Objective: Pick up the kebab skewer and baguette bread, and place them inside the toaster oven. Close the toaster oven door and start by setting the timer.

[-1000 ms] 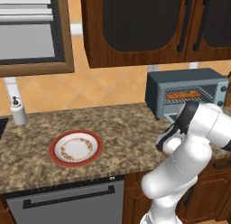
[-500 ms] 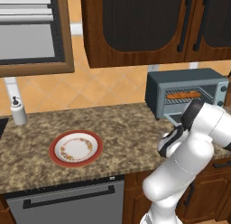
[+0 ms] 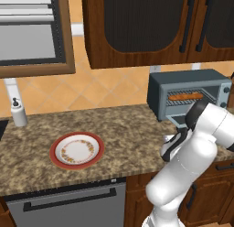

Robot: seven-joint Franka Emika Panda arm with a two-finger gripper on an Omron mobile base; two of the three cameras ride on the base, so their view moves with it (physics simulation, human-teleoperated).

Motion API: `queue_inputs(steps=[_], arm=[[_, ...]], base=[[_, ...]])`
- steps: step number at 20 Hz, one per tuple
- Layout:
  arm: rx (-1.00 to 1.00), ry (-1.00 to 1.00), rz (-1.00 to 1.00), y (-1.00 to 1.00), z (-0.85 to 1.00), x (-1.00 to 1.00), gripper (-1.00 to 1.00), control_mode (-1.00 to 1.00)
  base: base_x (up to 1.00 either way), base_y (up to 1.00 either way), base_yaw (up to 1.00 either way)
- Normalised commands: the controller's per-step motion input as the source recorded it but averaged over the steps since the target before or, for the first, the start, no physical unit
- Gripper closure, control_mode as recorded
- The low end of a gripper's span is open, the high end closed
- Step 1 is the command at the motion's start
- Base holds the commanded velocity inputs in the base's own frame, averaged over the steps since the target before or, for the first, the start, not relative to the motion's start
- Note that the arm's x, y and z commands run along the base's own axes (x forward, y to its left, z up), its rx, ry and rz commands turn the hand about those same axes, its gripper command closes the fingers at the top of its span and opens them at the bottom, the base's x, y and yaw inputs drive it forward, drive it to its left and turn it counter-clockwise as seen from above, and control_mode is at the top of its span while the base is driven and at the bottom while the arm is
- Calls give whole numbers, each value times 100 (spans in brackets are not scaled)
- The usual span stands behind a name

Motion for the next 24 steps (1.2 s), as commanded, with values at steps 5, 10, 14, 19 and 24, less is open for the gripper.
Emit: queue_inputs(steps=[5, 10, 14, 19, 24], arm=[[2, 0, 0, -19, 100, 86, -100, -100], [3, 0, 0, -16, 100, 73, -100, -100], [2, 0, 0, -16, 100, 65, -100, -100], [2, 5, 0, -18, 100, 53, -100, -100], [1, 8, 0, -28, 100, 45, -100, -100]], base=[[0, 0, 0], [0, 0, 0], [0, 0, 0], [0, 0, 0], [0, 0, 0]])
